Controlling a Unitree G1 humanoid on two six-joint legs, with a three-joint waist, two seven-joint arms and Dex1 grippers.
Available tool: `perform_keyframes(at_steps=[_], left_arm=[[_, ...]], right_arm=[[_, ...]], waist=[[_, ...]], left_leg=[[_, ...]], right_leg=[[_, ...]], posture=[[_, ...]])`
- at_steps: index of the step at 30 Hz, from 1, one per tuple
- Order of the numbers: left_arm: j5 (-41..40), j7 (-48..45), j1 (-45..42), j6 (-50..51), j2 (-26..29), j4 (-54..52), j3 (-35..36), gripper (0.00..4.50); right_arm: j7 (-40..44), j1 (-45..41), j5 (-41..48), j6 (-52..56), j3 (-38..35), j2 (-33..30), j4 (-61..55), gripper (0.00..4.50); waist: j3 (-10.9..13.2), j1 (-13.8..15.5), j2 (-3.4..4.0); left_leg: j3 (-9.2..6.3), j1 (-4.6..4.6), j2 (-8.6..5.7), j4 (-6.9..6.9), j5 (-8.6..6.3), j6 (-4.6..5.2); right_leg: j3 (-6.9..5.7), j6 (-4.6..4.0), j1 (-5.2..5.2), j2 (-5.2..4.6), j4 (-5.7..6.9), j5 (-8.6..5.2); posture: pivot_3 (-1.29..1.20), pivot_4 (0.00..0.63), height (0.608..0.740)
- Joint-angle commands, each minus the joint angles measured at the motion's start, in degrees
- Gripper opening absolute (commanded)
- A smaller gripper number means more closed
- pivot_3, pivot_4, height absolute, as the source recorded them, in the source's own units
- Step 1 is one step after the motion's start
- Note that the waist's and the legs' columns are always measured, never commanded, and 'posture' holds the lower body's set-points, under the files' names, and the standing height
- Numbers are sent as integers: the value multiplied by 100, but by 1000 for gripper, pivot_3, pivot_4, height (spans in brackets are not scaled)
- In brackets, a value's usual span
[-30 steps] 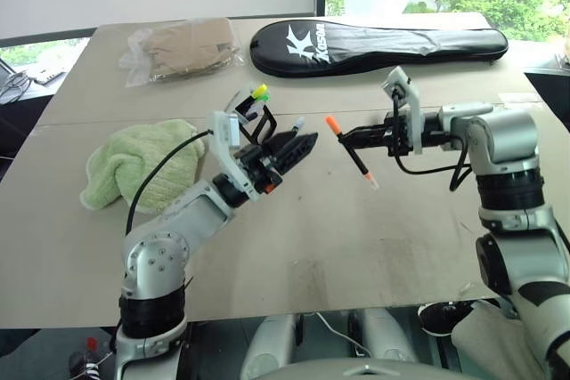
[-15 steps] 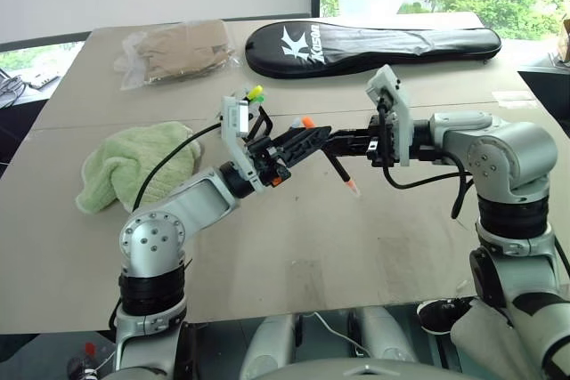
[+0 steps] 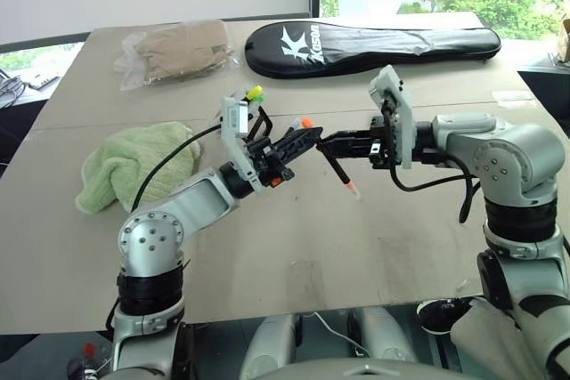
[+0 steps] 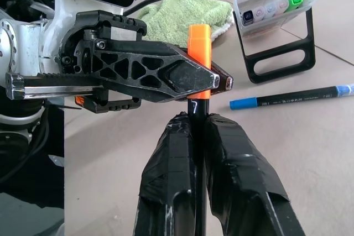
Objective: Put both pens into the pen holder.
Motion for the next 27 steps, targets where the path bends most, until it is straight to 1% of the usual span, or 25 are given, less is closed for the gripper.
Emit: perform_keyframes(at_steps=[1, 2, 5, 6, 8, 9, 11, 13, 14, 15, 19, 21, 23, 25, 27], left_arm=[[-80, -94, -80, -232, 50, -103, 213, 25], [-50, -89, -145, -318, 102, -75, 324, 0], [-37, -73, -298, -460, 292, -27, 584, 0], [-14, -86, -361, -531, 357, -39, 665, 0], [133, -45, -525, -719, 485, -73, 814, 0], [224, 4, -620, -821, 537, -97, 883, 0], [823, -85, -849, -1099, 819, -309, 883, 0], [1775, -366, -980, -1323, 1332, -610, 558, 0], [2443, -560, -1008, -1548, 1659, -786, 267, 0], [2967, -588, -1075, -1710, 1865, -897, 51, 0], [4214, -725, -1268, -2146, 2248, -1051, -441, 0], [4672, -761, -1318, -2192, 2353, -1102, -635, 0], [5317, -916, -1266, -2290, 2614, -1140, -952, 0], [5787, -991, -1199, -2284, 2784, -1120, -1165, 0], [6080, -1108, -1191, -2294, 2842, -1084, -1300, 0]], right_arm=[[-103, 34, -3, -472, -70, -97, -200, 0], [-26, 148, 26, -625, -130, -218, -296, 887], [181, 539, 67, -1227, -351, -556, -684, 1845], [198, 685, 22, -1500, -420, -652, -823, 2368], [242, 962, 89, -1815, -587, -797, -1049, 3209], [290, 1100, 237, -1842, -699, -873, -1166, 3209], [366, 1417, 382, -1986, -838, -1021, -1432, 3209], [353, 1670, 340, -2195, -826, -1145, -1593, 3209], [311, 1798, 333, -2272, -831, -1170, -1658, 3209], [229, 1916, 340, -2303, -851, -1181, -1700, 3209], [105, 2188, 421, -2474, -911, -1229, -1816, 3209], [141, 2269, 555, -2589, -990, -1227, -1866, 3209], [208, 2351, 568, -2797, -1014, -1277, -1881, 3209], [225, 2389, 549, -2969, -1023, -1321, -1824, 3209], [275, 2407, 505, -3163, -1017, -1364, -1776, 3209]], waist=[[0, -1, 0], [0, 2, 0], [0, 38, -1], [0, 37, -1], [0, 37, -1], [0, 37, -1], [1, 28, -2], [1, 13, -2], [2, 9, -3], [1, 9, -3], [1, 45, -1], [2, 48, -1], [3, 38, -1], [3, 37, -1], [3, 44, -1]], left_leg=[[1, 0, 0, 0, 0, 0], [1, 0, 0, 0, 0, 0], [-3, -1, 0, 0, 0, 0], [-7, -4, 0, 0, 0, 0], [-5, -5, 0, 1, 0, 0], [-5, -5, 0, 1, 0, 0], [-5, -4, 0, 1, 0, 0], [-4, -4, 1, -1, 0, 0], [-3, -4, 2, -2, 0, 0], [-1, -3, 2, -6, 0, 0], [-2, 9, 0, -10, 0, 1], [-5, 10, 0, -11, 0, 1], [-8, 10, 1, -13, 0, 1], [-6, 10, 1, -14, 0, 2], [-6, 10, 1, -14, -1, 2]], right_leg=[[1, 0, 0, 0, 0, 0], [1, 0, 0, 0, 0, 0], [-3, 0, 1, 0, -3, 0], [-7, 0, 2, 0, -7, 0], [-5, 0, 2, -1, -8, 0], [-5, 0, 3, -1, -9, 0], [-5, 0, 5, 1, -10, 0], [-6, 0, 5, 3, -10, 0], [-5, 0, 5, 4, -10, 0], [-3, 0, 5, 5, -10, 0], [-3, 1, 21, 4, -21, 0], [-6, 1, 23, 5, -21, 0], [-8, 1, 23, 6, -21, 0], [-7, 1, 24, 7, -22, 0], [-6, 1, 25, 7, -23, 0]], posture=[[0, 150, 740], [0, 150, 740], [0, 150, 740], [0, 150, 740], [0, 150, 740], [0, 150, 740], [0, 150, 740], [0, 150, 740], [0, 150, 740], [0, 150, 740], [0, 150, 740], [0, 150, 740], [0, 150, 740], [0, 150, 740], [0, 150, 740]])
